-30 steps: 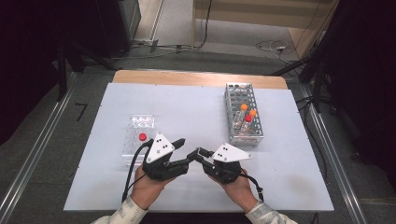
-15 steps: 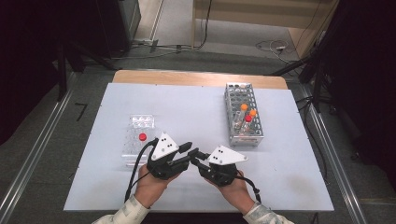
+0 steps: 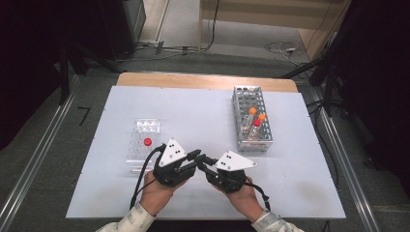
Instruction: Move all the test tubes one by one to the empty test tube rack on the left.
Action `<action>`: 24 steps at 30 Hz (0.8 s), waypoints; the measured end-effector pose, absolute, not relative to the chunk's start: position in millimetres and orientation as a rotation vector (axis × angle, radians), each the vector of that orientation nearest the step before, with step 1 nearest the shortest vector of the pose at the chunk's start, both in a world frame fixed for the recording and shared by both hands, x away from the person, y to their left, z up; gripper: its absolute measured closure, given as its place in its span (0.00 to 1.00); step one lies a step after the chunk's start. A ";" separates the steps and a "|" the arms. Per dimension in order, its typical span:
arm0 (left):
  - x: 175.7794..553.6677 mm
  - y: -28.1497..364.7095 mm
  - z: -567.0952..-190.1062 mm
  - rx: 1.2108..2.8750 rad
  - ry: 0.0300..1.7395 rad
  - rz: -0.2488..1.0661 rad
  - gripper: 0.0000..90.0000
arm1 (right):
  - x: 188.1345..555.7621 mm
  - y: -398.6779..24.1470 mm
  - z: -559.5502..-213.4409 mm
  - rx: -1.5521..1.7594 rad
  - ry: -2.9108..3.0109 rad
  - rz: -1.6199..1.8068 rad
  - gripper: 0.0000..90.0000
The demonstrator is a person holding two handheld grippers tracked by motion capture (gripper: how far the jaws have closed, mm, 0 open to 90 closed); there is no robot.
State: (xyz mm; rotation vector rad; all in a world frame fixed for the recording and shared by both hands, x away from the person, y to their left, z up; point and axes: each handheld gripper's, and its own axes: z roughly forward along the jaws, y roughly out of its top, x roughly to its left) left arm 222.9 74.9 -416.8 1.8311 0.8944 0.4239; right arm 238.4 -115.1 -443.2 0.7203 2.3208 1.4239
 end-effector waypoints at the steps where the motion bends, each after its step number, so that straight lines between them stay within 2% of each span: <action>1: 222.9 75.0 -416.9 1.832 0.895 0.426 0.85 | 238.4 -115.1 -443.3 0.720 2.322 1.423 0.82; 5: 222.6 75.8 -416.1 1.831 0.893 0.430 0.85 | 238.3 -114.9 -443.4 0.723 2.326 1.425 0.80; 11: 222.3 83.1 -411.3 1.807 0.904 0.443 0.85 | 239.9 -115.7 -443.4 0.693 2.363 1.438 0.52; 15: 222.1 90.8 -408.1 1.788 0.917 0.443 0.85 | 242.2 -118.3 -442.9 0.711 2.375 1.438 0.40; 24: 219.2 107.6 -400.6 1.763 0.935 0.463 0.85 | 247.1 -126.6 -443.0 0.759 2.367 1.422 0.29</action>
